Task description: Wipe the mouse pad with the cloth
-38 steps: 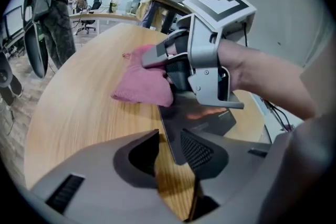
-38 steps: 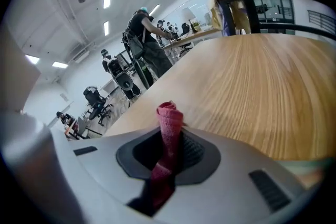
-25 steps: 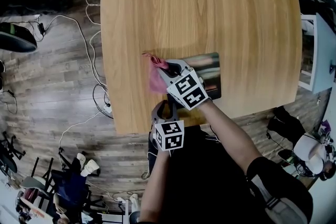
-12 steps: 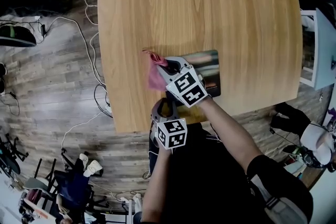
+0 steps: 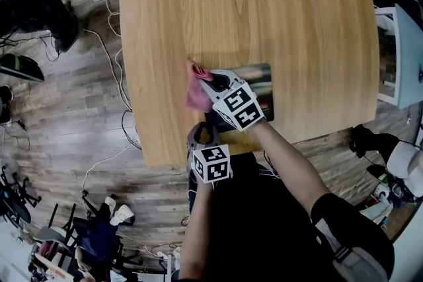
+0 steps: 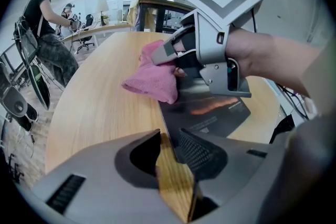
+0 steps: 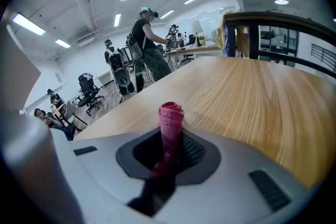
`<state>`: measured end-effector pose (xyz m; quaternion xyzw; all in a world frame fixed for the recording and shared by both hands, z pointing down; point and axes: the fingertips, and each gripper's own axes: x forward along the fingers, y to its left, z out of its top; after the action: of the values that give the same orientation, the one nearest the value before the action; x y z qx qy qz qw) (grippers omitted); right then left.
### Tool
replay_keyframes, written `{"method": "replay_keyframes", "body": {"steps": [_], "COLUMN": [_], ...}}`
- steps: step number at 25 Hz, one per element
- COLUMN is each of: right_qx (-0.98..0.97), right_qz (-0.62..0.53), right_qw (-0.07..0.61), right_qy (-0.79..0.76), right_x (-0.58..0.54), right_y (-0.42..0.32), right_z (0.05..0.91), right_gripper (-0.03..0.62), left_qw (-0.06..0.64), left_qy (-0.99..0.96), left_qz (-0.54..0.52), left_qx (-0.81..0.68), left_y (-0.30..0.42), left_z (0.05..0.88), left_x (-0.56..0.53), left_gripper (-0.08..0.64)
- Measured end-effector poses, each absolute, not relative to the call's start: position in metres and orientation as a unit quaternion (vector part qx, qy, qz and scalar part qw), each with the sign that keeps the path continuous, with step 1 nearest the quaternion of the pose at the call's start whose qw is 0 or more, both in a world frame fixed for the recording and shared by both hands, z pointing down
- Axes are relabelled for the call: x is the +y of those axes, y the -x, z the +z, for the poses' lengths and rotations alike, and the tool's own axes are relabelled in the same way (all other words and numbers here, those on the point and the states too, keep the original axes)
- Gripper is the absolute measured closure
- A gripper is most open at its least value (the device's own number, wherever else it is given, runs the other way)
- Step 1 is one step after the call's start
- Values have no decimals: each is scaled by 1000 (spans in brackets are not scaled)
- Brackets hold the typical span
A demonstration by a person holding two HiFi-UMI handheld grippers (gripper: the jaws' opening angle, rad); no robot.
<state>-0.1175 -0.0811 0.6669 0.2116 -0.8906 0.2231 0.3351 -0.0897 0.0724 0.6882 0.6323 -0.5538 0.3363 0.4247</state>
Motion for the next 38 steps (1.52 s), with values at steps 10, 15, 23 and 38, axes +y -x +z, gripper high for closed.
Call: {"method": "replay_keyframes", "body": {"steps": [10, 15, 23, 38], "right_qx": [-878, -872, -860, -839], "right_qz": [248, 248, 247, 241], "right_qw": [332, 336, 342, 357], "right_qy": [-241, -255, -286, -333], "right_x": [-94, -99, -112, -128], "right_y": [91, 70, 25, -54], "right_z": [681, 679, 682, 682], "right_gripper": [526, 526, 526, 526], "left_qw": [432, 433, 431, 431], "left_qy": [-623, -620, -620, -617], "left_qz": [338, 335, 335, 337], "left_qx": [-558, -562, -563, -566], "left_y": [98, 101, 103, 104], "left_z": [691, 689, 691, 688], "left_x": [71, 72, 72, 67], "left_gripper": [434, 434, 434, 434]}}
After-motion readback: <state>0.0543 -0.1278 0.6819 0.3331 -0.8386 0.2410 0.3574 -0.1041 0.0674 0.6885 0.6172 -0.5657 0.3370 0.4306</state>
